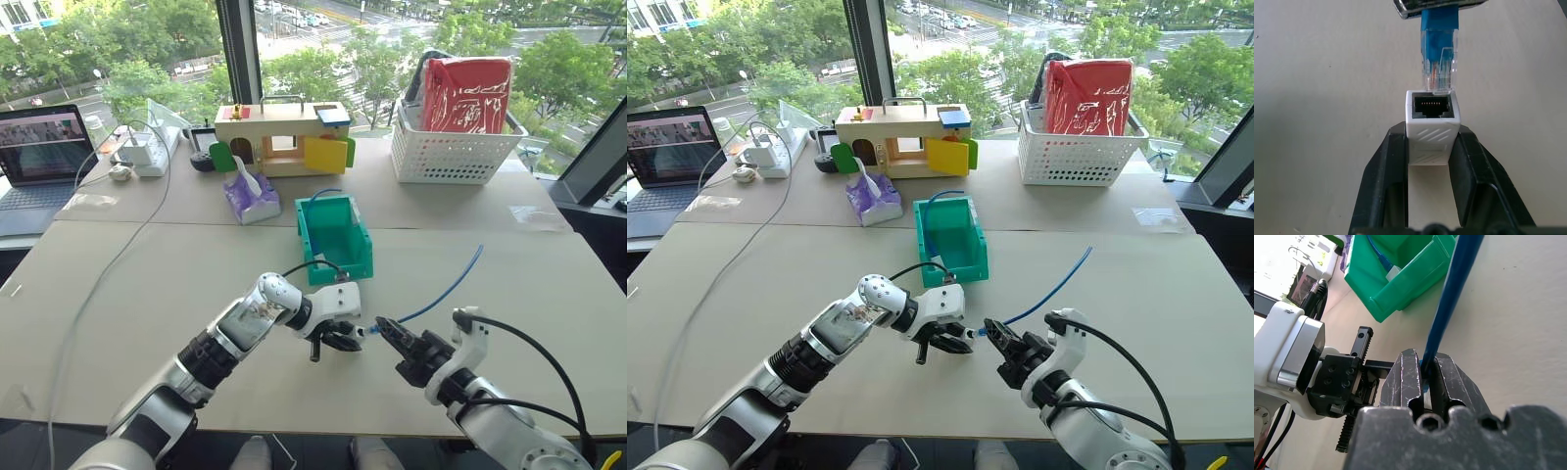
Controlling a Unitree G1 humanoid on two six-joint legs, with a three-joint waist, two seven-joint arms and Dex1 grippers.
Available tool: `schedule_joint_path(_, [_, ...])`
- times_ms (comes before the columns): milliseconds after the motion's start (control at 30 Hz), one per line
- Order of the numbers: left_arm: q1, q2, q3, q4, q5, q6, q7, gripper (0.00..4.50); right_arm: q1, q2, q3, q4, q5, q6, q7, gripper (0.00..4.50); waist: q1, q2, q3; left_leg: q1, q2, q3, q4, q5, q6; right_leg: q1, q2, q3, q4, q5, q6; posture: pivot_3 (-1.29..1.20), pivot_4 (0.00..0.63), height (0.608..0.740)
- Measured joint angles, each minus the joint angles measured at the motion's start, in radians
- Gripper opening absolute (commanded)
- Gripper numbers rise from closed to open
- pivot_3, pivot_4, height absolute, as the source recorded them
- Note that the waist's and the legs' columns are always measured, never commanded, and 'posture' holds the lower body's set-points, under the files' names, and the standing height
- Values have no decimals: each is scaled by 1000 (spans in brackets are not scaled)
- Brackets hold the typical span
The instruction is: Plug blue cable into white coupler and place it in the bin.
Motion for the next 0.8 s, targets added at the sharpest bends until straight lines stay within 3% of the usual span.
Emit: schedule_joint_path(800, [5,5,-1,-6,1,-2,4,667,-18,7,17,32,-66,25,35,0,-2,0,0,1,0,0,0,0,0,0,0,0,0,0,0,0,150,740])
